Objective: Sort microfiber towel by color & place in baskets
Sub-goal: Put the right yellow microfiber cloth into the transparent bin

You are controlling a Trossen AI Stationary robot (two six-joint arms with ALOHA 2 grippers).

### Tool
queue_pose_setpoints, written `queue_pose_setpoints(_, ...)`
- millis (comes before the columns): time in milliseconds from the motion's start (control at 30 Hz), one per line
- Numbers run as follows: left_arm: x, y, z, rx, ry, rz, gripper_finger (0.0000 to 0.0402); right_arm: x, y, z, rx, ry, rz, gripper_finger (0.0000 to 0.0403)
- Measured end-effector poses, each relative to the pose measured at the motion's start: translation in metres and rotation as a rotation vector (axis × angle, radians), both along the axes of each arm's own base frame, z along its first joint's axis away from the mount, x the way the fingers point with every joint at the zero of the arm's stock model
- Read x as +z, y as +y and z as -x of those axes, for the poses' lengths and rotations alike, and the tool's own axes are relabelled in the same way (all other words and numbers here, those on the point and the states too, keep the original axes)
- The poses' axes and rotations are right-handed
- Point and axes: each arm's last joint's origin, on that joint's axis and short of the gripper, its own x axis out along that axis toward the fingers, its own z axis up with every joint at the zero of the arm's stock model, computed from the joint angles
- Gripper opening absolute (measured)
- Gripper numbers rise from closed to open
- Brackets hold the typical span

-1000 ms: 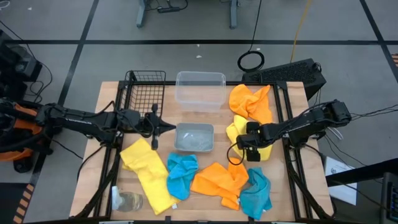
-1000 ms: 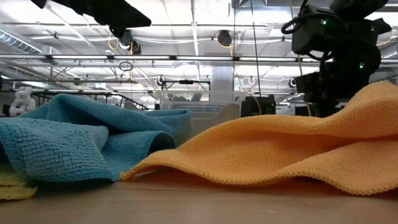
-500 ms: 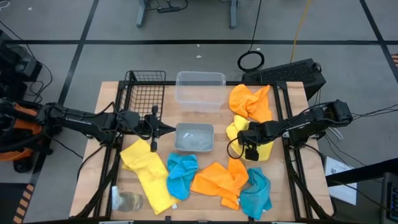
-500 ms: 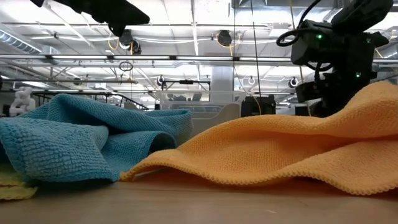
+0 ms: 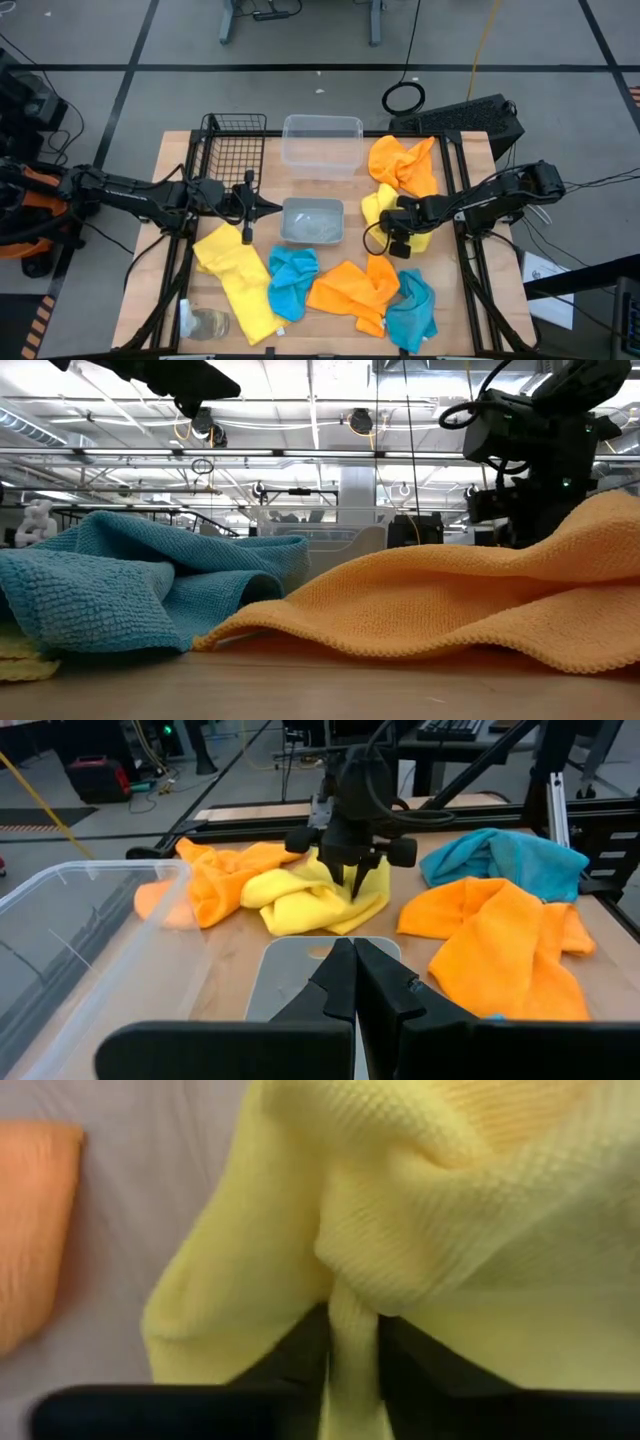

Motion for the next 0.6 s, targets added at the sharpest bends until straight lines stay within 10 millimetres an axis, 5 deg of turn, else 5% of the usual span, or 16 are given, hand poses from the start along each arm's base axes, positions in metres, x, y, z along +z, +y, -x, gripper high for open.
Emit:
queue_pose_setpoints(100, 0.001, 0.000, 0.000, 0.000, -0.008, 0.001, 0.0002, 0.001, 0.000, -0.003, 0.004, -0.033, -0.002, 0.0012)
queue_pose_setpoints(300, 0.002, 0.000, -0.001, 0.004, -0.023, 0.016, 0.0002, 0.005, 0.001, -0.009, -0.023, -0.081, -0.021, 0.0011)
queue_pose_setpoints(600, 0.001, -0.002, -0.014, 0.005, -0.068, 0.026, 0.0002, 0.043, 0.009, -0.032, 0.006, -0.126, -0.033, 0.0002)
